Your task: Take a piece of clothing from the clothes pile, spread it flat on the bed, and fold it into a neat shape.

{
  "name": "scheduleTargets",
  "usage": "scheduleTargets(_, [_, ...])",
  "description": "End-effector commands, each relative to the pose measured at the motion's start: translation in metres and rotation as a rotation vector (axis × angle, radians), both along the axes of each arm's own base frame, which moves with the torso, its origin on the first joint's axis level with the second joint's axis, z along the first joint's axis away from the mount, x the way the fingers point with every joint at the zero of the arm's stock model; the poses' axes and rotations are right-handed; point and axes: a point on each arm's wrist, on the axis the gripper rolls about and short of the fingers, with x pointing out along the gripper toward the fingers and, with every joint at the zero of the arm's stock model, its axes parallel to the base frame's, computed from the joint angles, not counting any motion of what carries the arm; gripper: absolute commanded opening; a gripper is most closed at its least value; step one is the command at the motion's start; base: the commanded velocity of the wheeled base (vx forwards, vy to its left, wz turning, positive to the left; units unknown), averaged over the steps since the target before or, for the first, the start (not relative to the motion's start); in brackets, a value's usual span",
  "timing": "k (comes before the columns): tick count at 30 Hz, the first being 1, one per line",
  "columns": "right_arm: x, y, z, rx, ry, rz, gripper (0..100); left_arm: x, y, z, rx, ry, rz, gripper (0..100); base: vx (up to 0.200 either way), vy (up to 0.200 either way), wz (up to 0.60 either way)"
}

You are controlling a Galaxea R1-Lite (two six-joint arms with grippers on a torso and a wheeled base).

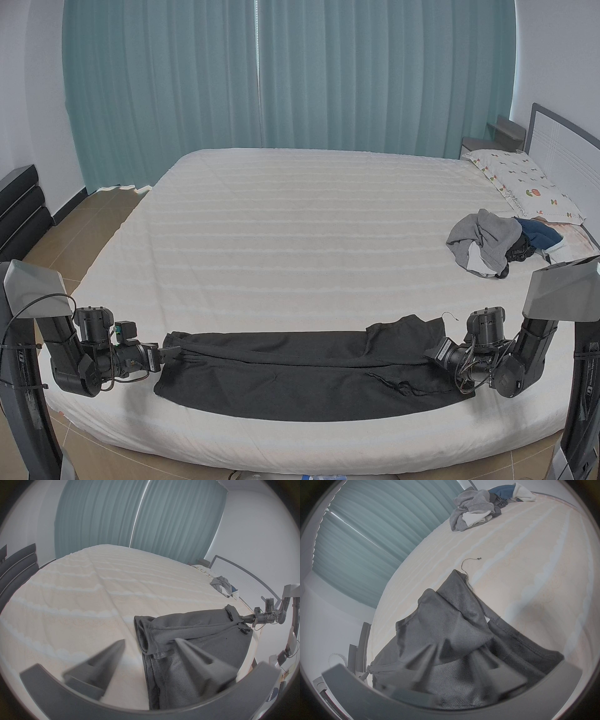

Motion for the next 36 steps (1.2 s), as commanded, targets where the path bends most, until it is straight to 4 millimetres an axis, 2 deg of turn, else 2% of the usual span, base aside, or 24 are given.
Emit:
scheduleTargets(1, [0.000,0.000,0.010,0.005,-0.030,-0.002,100,-0.002,0.001,0.004,-0.002,-0.009,-0.001,100,0.000,0.000,0.00])
scheduleTargets(5, [-0.001,-0.004,0.025,0.013,-0.066,-0.012,100,-0.003,0.007,0.014,-0.018,-0.038,0.000,100,0.000,0.000,0.00])
scheduleTargets(6, [0.000,-0.008,0.034,0.019,-0.095,-0.026,100,-0.003,0.013,0.022,-0.037,-0.062,0.002,100,0.000,0.000,0.00])
scheduleTargets(10, [0.003,-0.016,0.041,0.021,-0.104,-0.052,100,0.003,0.017,0.034,-0.109,-0.081,0.034,100,0.000,0.000,0.00])
scheduleTargets(12, [0.006,-0.020,0.040,0.023,-0.102,-0.064,100,0.014,0.011,0.042,-0.231,-0.065,0.089,100,0.000,0.000,0.00])
scheduleTargets(18, [0.013,-0.026,0.042,0.042,-0.120,-0.094,100,0.034,-0.013,0.048,-0.369,-0.032,0.180,100,0.000,0.000,0.00])
scheduleTargets(22, [0.016,-0.028,0.040,0.067,-0.115,-0.118,100,0.049,-0.038,0.041,-0.433,-0.013,0.255,100,0.000,0.000,0.00])
scheduleTargets(27, [0.017,-0.028,0.036,0.068,-0.103,-0.119,100,0.055,-0.067,0.026,-0.472,0.035,0.303,100,0.000,0.000,0.00])
scheduleTargets(31, [0.017,-0.028,0.035,0.067,-0.099,-0.119,100,0.047,-0.075,0.015,-0.423,0.089,0.298,100,0.000,0.000,0.00])
scheduleTargets(36, [0.016,-0.028,0.035,0.067,-0.096,-0.119,100,0.035,-0.070,0.002,-0.264,0.153,0.290,100,0.000,0.000,0.00])
